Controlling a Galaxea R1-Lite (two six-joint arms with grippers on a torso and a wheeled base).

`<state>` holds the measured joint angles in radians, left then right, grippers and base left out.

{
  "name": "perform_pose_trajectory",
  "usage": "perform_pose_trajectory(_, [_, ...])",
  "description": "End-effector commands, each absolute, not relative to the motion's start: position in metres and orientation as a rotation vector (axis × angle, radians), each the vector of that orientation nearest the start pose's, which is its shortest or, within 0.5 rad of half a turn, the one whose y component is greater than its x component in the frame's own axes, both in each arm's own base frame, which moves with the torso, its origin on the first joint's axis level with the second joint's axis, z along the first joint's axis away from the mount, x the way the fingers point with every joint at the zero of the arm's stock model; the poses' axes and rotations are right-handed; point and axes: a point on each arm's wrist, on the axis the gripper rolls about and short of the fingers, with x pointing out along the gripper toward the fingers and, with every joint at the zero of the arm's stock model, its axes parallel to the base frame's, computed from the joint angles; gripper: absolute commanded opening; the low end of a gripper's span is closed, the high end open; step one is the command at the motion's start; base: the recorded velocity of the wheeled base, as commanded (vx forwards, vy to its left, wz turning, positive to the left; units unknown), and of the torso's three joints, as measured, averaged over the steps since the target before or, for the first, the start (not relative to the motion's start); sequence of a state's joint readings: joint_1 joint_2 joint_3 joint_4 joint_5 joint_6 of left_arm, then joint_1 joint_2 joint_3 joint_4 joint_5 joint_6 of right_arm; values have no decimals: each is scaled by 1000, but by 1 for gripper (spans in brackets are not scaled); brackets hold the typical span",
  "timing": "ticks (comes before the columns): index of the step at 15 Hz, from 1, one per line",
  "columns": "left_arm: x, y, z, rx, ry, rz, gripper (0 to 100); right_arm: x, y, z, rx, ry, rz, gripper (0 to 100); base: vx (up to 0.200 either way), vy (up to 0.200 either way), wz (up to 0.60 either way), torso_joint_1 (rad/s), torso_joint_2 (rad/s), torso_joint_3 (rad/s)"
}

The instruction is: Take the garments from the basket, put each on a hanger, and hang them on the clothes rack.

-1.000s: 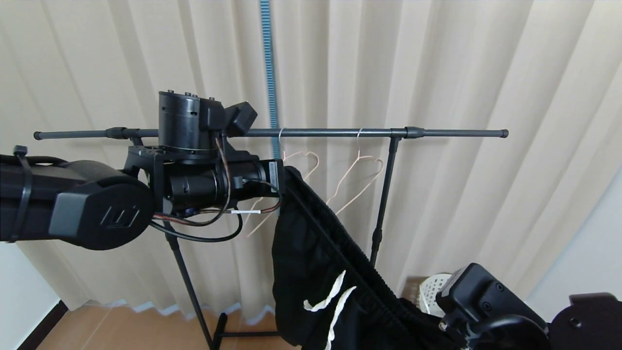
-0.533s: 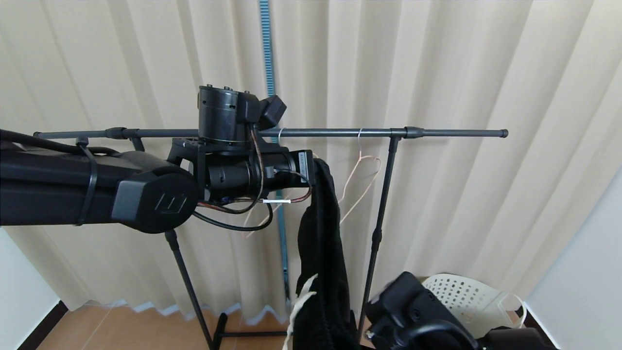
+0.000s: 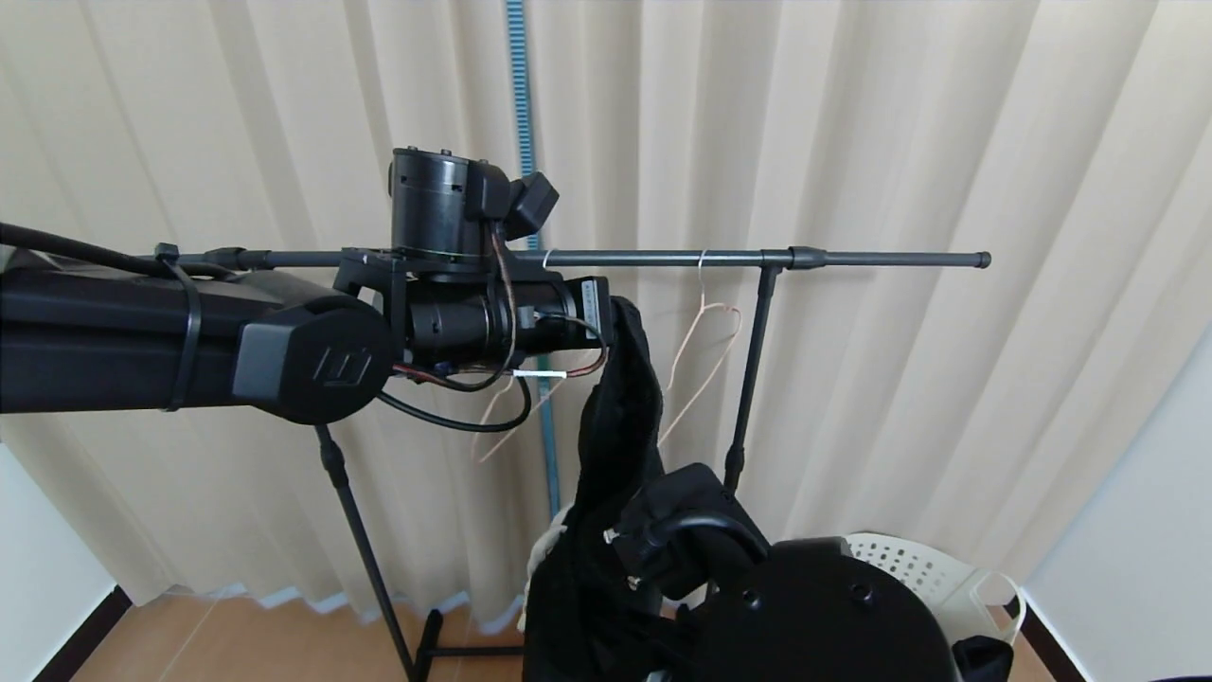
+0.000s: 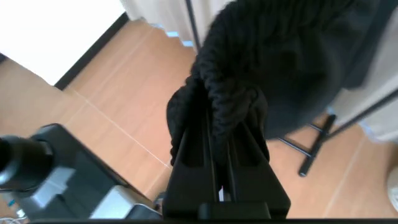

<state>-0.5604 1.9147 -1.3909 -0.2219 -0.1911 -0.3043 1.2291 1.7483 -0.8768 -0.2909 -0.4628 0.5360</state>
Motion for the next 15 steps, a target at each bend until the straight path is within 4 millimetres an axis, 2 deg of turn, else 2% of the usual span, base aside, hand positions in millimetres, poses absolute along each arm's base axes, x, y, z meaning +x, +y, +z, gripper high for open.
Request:
perform_pose_trajectory(1, [323, -200, 236, -224, 413, -676, 0, 127, 269, 147, 45, 590, 531, 0, 0, 0, 0, 0, 0, 0])
perform_pose_trajectory(3, [320, -190, 240, -181, 429, -657, 0, 144, 249, 135, 18, 613, 433, 0, 0, 0, 0, 0, 0, 0])
perform_pose_trajectory(5, [308, -166, 244, -59, 467, -633, 0, 180, 217, 126, -16, 610, 251, 0, 0, 0, 0, 0, 0, 0])
perform_pose_trajectory(8, [285, -150, 225, 76, 564, -634, 0, 224, 193, 140, 4, 552, 122, 0, 0, 0, 0, 0, 0, 0])
perform_pose_trajectory(9, [281, -147, 221, 92, 575, -634, 0, 230, 192, 144, 9, 540, 109, 0, 0, 0, 0, 0, 0, 0])
perform_pose_trajectory(10, [266, -142, 210, 144, 607, -639, 0, 254, 190, 154, 27, 502, 71, 0, 0, 0, 0, 0, 0, 0])
perform_pose_trajectory(12, [246, -142, 199, 181, 646, -668, 0, 276, 197, 165, 52, 457, 54, 0, 0, 0, 0, 0, 0, 0])
perform_pose_trajectory(15, [206, -164, 173, 221, 747, -782, 0, 310, 226, 174, 66, 420, 68, 0, 0, 0, 0, 0, 0, 0])
